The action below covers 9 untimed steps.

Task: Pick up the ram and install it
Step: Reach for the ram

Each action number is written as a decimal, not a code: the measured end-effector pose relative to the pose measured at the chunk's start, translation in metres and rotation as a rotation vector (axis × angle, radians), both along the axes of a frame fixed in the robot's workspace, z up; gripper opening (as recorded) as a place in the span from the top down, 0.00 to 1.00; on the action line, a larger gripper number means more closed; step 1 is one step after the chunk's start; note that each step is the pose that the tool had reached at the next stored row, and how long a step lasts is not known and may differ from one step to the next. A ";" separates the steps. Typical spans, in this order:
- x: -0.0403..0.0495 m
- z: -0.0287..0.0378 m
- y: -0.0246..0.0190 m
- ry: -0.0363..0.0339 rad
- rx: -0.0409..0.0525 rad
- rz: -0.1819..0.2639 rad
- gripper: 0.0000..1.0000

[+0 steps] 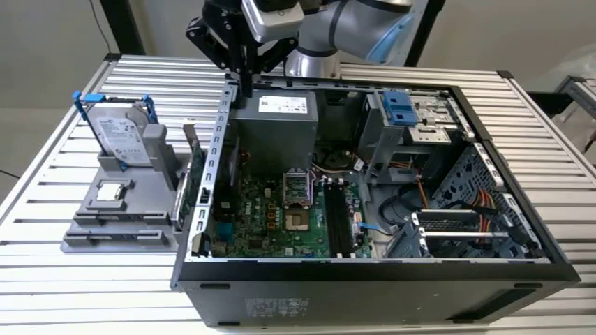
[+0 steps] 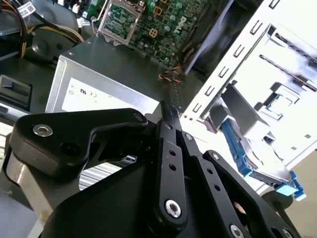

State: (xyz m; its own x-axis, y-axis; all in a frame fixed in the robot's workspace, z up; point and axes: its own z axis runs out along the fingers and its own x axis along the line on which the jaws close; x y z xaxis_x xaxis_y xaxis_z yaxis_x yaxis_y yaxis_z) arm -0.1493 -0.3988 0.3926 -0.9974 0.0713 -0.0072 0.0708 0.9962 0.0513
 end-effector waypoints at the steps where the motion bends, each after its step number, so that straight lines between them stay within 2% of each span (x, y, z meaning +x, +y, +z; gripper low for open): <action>1: -0.0015 0.0000 0.0000 0.0000 0.0000 0.000 1.00; 9: -0.0132 0.0000 0.0000 0.0000 0.0001 0.000 1.00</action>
State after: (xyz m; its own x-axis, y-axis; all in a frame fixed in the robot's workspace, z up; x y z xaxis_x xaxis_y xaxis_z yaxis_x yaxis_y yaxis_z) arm -0.1625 -0.3988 0.3926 -0.9974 0.0712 -0.0072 0.0707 0.9962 0.0513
